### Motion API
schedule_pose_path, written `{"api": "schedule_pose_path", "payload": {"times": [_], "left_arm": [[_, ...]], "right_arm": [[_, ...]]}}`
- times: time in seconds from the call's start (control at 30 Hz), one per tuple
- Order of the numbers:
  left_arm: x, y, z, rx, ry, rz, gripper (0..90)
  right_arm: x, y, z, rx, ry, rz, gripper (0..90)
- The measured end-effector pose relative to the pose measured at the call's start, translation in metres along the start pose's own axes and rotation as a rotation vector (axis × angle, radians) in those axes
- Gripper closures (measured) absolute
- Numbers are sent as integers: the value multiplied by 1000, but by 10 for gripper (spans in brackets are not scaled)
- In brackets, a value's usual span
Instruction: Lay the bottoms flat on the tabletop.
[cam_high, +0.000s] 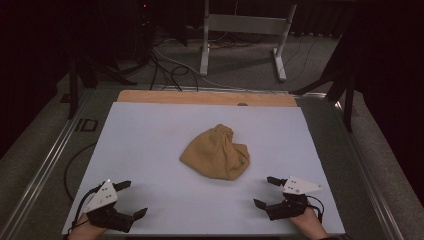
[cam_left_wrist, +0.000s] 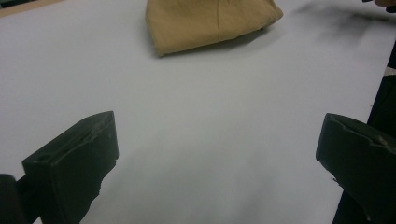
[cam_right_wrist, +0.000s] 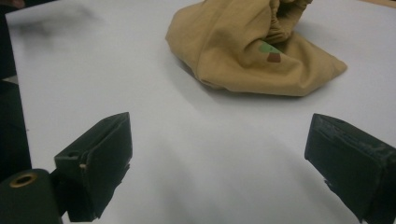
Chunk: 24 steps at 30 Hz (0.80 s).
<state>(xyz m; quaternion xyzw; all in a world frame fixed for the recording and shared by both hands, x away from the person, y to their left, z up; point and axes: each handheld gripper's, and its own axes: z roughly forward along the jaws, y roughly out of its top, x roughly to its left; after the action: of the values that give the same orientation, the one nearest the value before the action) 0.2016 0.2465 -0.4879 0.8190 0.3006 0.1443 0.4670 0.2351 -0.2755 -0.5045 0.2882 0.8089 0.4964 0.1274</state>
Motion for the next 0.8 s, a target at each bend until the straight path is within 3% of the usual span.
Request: {"api": "schedule_pose_path", "payload": {"times": [0.23, 0.37, 0.5, 0.6, 0.8], "left_arm": [[-3, 1, 6, 41, -28, 36, 2], [-6, 2, 9, 58, -64, 57, 2], [-11, 6, 8, 51, -106, 78, 2], [-14, 12, 7, 35, -136, 83, 2], [-20, 28, 5, 14, -184, 108, 2]], "right_arm": [[1, 1, 2, 55, 66, 4, 76], [7, 2, 4, 68, 82, -27, 77], [11, 5, 2, 55, 104, -31, 78], [12, 10, -2, 55, 88, -34, 78], [17, 30, -13, 24, 91, -60, 78]]}}
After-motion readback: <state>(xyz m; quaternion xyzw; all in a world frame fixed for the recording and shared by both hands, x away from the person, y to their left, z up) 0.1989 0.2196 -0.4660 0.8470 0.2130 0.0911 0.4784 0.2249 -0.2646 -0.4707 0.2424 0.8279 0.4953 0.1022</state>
